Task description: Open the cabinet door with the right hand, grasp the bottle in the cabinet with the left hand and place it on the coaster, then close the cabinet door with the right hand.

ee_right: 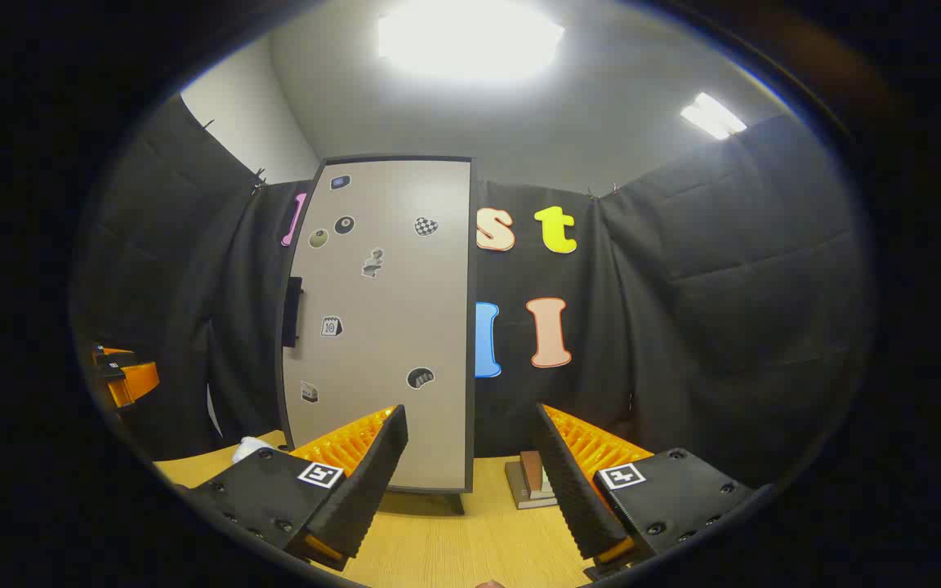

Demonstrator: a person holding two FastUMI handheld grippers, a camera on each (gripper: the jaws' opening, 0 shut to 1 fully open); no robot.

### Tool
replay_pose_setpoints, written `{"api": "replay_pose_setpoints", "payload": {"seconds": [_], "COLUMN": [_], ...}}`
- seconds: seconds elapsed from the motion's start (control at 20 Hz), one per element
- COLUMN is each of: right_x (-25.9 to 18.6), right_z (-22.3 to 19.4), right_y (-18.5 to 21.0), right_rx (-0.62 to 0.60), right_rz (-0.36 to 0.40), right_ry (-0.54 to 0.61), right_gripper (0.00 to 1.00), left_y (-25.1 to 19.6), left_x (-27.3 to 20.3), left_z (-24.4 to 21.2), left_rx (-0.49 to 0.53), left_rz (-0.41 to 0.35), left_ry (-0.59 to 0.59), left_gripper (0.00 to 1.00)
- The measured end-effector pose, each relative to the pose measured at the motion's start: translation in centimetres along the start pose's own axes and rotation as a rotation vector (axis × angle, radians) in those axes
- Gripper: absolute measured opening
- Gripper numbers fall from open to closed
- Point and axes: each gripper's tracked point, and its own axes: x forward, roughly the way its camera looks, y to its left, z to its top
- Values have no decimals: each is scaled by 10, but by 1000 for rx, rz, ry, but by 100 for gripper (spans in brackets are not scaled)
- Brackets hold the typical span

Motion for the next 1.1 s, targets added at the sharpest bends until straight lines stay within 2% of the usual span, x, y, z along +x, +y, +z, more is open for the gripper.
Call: {"api": "replay_pose_setpoints", "payload": {"seconds": [1.1], "right_x": [2], "right_z": [-8], "right_y": [-16], "right_rx": [8], "right_rz": [39], "right_ry": [19], "right_gripper": [98], "left_y": [-9], "left_x": [-11], "left_z": [9], "left_rx": [31], "left_rz": [23], "left_ry": [-8], "left_gripper": [79]}}
